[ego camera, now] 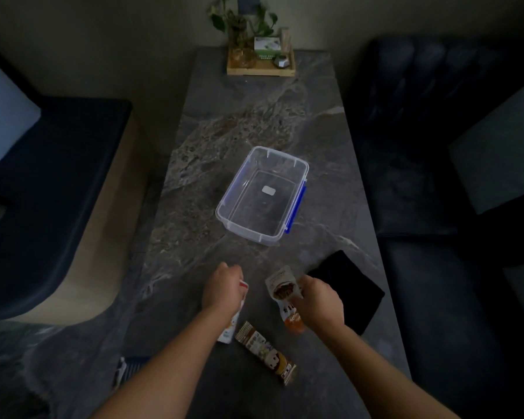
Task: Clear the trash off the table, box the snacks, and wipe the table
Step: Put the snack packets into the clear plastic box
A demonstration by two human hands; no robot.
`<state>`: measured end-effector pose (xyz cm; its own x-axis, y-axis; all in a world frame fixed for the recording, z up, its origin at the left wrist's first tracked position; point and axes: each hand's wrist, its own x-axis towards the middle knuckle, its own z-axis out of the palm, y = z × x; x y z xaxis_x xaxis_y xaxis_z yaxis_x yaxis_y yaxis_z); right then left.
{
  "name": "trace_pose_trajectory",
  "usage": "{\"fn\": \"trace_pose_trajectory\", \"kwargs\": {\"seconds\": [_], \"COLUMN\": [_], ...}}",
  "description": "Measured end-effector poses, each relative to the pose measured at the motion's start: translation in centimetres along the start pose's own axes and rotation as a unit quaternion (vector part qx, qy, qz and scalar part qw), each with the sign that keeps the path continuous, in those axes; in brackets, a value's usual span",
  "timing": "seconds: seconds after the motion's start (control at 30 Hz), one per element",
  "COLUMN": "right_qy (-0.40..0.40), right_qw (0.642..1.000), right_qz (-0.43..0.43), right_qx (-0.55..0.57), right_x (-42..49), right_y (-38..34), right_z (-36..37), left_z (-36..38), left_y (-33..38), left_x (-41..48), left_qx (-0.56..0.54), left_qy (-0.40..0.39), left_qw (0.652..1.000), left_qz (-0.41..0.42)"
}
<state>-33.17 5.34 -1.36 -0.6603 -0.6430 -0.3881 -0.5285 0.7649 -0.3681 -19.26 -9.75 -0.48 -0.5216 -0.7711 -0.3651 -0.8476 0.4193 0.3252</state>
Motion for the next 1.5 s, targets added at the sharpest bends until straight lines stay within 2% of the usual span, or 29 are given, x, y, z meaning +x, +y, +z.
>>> {"fn": "trace_pose_trajectory", "kwargs": {"seconds": [0.1,0.2,0.4,0.5,0.63,0.8,1.0,1.07,1.13,1.17,1.23,1.3,1.43,1.5], "right_qy": [-0.009,-0.004,0.059,0.068,0.062,0.092,0.073,0.064,0.061,0.065,0.079,0.08,0.061,0.035], "right_qw": [0.997,0.99,0.93,0.899,0.867,0.879,0.883,0.887,0.905,0.919,0.936,0.936,0.933,0.948], "right_qz": [0.032,0.047,0.059,0.065,0.07,0.061,0.067,0.074,0.071,0.062,0.043,0.035,0.035,0.029], "right_qx": [0.065,0.133,0.358,0.427,0.489,0.464,0.459,0.452,0.414,0.384,0.341,0.342,0.353,0.316], "right_x": [0.2,0.1,-0.4,0.5,2.7,7.0,13.0,14.5,15.4,15.6,15.2,13.8,8.8,5.2], "right_y": [-0.2,-0.6,-2.5,-3.6,-4.7,-5.7,-7.6,-8.4,-8.8,-8.7,-8.2,-7.2,-4.9,-3.9], "right_z": [-1.1,-2.5,-6.4,-8.9,-11.6,-13.4,-13.3,-13.0,-12.3,-11.9,-10.9,-9.8,-6.8,-4.9], "left_z": [-0.7,-1.9,-5.8,-7.9,-9.7,-10.7,-9.6,-9.4,-9.2,-9.0,-8.3,-7.2,-4.2,-2.7], "left_y": [-0.2,-0.7,-1.4,-0.6,1.5,4.9,6.3,6.2,5.6,5.2,3.8,2.3,-0.4,-1.4], "left_x": [0.1,-0.1,0.6,2.8,6.5,9.9,12.9,13.1,12.5,12.0,10.6,8.5,3.2,1.1], "left_qx": [-0.126,-0.248,-0.495,-0.558,-0.621,-0.661,-0.615,-0.565,-0.468,-0.431,-0.406,-0.389,-0.264,-0.206], "left_qy": [0.001,0.004,0.092,0.133,0.14,0.143,0.129,0.116,0.123,0.132,0.14,0.141,0.125,0.098], "left_qw": [0.992,0.968,0.859,0.809,0.753,0.714,0.749,0.796,0.866,0.886,0.901,0.909,0.956,0.973], "left_qz": [-0.013,-0.047,-0.096,-0.125,-0.165,-0.181,-0.211,-0.183,-0.13,-0.106,-0.066,-0.041,0.011,0.038]}}
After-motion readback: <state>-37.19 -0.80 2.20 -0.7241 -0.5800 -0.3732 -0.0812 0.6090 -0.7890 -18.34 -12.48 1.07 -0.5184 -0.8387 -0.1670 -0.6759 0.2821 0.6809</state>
